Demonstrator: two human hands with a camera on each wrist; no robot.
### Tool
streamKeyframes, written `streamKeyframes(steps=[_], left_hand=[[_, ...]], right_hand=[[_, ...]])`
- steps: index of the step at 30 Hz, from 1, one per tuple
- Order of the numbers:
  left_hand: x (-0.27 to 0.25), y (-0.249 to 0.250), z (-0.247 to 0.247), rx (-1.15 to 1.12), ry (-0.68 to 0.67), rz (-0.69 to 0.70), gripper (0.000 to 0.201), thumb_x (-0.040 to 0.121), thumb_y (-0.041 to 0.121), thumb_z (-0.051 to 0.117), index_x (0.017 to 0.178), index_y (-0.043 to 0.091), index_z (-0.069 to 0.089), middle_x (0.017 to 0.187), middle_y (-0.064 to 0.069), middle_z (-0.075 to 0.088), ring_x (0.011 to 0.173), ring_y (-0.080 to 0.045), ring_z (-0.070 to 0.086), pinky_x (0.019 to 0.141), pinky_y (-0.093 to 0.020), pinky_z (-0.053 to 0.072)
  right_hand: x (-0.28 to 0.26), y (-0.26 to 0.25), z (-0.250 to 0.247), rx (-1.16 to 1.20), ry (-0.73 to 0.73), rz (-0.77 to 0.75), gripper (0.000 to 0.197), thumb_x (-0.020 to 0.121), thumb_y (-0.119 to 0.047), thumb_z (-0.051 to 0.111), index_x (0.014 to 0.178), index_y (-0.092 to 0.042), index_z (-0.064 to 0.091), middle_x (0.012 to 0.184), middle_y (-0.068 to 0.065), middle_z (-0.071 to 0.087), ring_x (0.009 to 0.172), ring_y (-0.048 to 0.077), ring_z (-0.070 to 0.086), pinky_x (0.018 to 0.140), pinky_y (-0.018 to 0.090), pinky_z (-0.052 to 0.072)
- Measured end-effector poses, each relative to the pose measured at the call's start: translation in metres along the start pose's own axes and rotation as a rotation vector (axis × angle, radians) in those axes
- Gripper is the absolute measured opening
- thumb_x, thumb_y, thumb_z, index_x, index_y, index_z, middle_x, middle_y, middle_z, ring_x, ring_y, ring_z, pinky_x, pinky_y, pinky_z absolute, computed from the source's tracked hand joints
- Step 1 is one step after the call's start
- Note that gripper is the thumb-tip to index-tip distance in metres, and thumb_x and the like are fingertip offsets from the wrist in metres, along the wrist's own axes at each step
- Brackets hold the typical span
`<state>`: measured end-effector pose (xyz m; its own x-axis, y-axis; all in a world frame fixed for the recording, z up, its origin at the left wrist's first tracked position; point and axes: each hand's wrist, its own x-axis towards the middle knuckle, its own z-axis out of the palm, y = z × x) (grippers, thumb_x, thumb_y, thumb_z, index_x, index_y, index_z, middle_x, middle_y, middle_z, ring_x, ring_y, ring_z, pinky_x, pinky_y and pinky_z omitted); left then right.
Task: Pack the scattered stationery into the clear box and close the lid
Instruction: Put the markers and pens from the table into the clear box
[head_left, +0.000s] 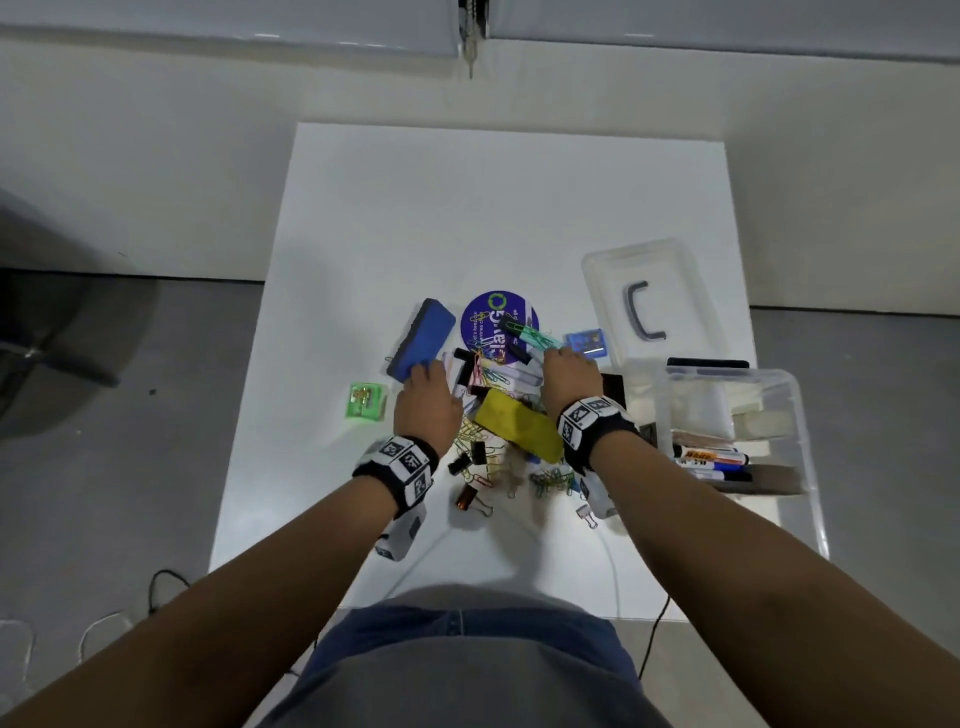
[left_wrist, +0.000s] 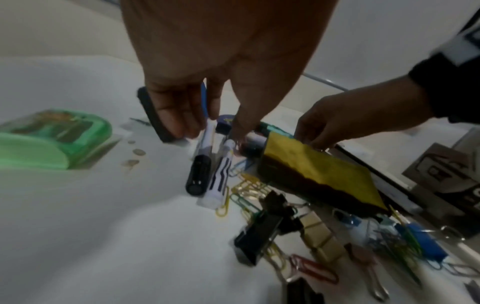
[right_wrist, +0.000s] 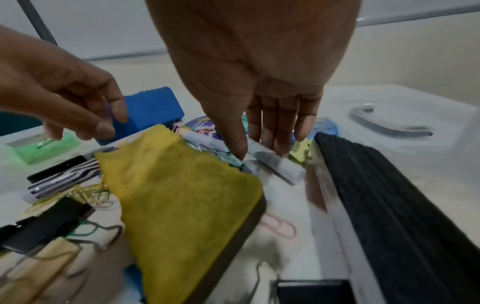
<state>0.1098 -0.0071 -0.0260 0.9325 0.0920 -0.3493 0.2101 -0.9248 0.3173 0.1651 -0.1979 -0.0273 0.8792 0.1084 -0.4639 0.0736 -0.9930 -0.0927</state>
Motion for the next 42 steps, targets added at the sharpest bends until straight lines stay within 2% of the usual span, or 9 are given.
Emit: streamKeyframes(steps=[7, 13, 17, 21, 28, 32, 36, 39, 42], left_hand=[[0.004, 0.0, 0.018, -0.078, -0.165, -0.151, 0.064, 0.085, 0.017, 0.064, 0.136, 0.003, 0.027, 0.124, -0.022, 0.051, 0.109, -0.039, 0.056, 0.082, -0.044, 0.048], [0.001, 0.0, 0.014, -0.17, -0.186, -0.207, 0.054, 0.092, 0.017, 0.052, 0.137, -0.001, 0.028, 0.134, -0.024, 0.041, 0.113, -0.043, 0.053, 0.087, -0.044, 0.045], [0.007, -0.002, 0.009, -0.18, -0.153, -0.074, 0.042, 0.09, 0.016, 0.054, 0.126, 0.004, 0.037, 0.124, -0.02, 0.047, 0.103, -0.04, 0.056, 0.08, -0.045, 0.048], [0.02, 0.004, 0.009, -0.119, -0.155, 0.118, 0.042, 0.091, 0.018, 0.056, 0.13, 0.01, 0.043, 0.12, -0.017, 0.052, 0.103, -0.037, 0.057, 0.079, -0.041, 0.048], [0.031, 0.025, 0.007, -0.001, -0.233, 0.219, 0.041, 0.089, 0.01, 0.058, 0.129, 0.006, 0.051, 0.118, -0.019, 0.049, 0.101, -0.037, 0.058, 0.079, -0.041, 0.049], [0.03, 0.03, -0.004, -0.022, -0.186, 0.241, 0.041, 0.093, 0.015, 0.059, 0.131, 0.005, 0.049, 0.125, -0.019, 0.057, 0.114, -0.036, 0.056, 0.09, -0.041, 0.045], [0.018, 0.031, -0.02, -0.041, -0.052, 0.244, 0.036, 0.095, 0.021, 0.057, 0.127, 0.008, 0.051, 0.116, -0.018, 0.066, 0.104, -0.036, 0.062, 0.079, -0.039, 0.048], [0.008, 0.043, -0.023, -0.064, 0.006, 0.242, 0.026, 0.096, 0.029, 0.054, 0.113, 0.009, 0.053, 0.1, -0.016, 0.068, 0.091, -0.036, 0.063, 0.068, -0.038, 0.046], [-0.004, 0.067, -0.02, -0.14, -0.021, 0.221, 0.037, 0.097, 0.028, 0.053, 0.129, 0.01, 0.049, 0.119, -0.016, 0.064, 0.107, -0.036, 0.06, 0.084, -0.041, 0.048]], right_hand=[[-0.001, -0.006, 0.008, 0.207, 0.009, 0.083, 0.046, 0.089, -0.013, 0.053, 0.132, -0.003, 0.039, 0.127, 0.021, 0.054, 0.114, 0.038, 0.057, 0.094, 0.044, 0.047], [0.009, -0.027, 0.006, 0.205, -0.092, -0.055, 0.058, 0.086, -0.036, 0.069, 0.127, -0.005, 0.042, 0.131, 0.02, 0.045, 0.112, 0.037, 0.056, 0.092, 0.044, 0.047], [0.008, -0.021, 0.008, 0.105, -0.113, -0.061, 0.058, 0.088, -0.038, 0.065, 0.13, -0.005, 0.043, 0.133, 0.018, 0.045, 0.116, 0.033, 0.054, 0.096, 0.043, 0.047], [-0.007, -0.006, -0.007, 0.104, -0.034, -0.018, 0.049, 0.093, -0.019, 0.056, 0.135, -0.002, 0.037, 0.131, 0.02, 0.05, 0.117, 0.036, 0.054, 0.093, 0.043, 0.047], [-0.066, 0.043, -0.069, 0.337, -0.11, 0.019, 0.037, 0.097, -0.012, 0.043, 0.133, -0.007, 0.039, 0.119, 0.022, 0.061, 0.108, 0.037, 0.059, 0.082, 0.038, 0.044], [-0.111, 0.087, -0.109, 0.382, -0.038, -0.042, 0.007, 0.095, -0.007, 0.045, 0.1, -0.011, 0.048, 0.101, 0.014, 0.06, 0.093, 0.031, 0.056, 0.069, 0.029, 0.032], [-0.153, 0.141, -0.124, 0.365, 0.067, 0.044, 0.01, 0.094, -0.008, 0.05, 0.092, -0.018, 0.051, 0.079, -0.002, 0.054, 0.069, 0.017, 0.05, 0.055, 0.023, 0.03], [-0.172, 0.176, -0.114, 0.271, 0.054, 0.107, 0.013, 0.093, -0.01, 0.051, 0.102, -0.016, 0.057, 0.086, 0.001, 0.054, 0.076, 0.023, 0.05, 0.062, 0.029, 0.037], [-0.18, 0.19, -0.098, 0.3, 0.01, 0.097, 0.011, 0.093, -0.01, 0.051, 0.1, -0.017, 0.057, 0.085, 0.001, 0.055, 0.079, 0.026, 0.054, 0.068, 0.031, 0.04]])
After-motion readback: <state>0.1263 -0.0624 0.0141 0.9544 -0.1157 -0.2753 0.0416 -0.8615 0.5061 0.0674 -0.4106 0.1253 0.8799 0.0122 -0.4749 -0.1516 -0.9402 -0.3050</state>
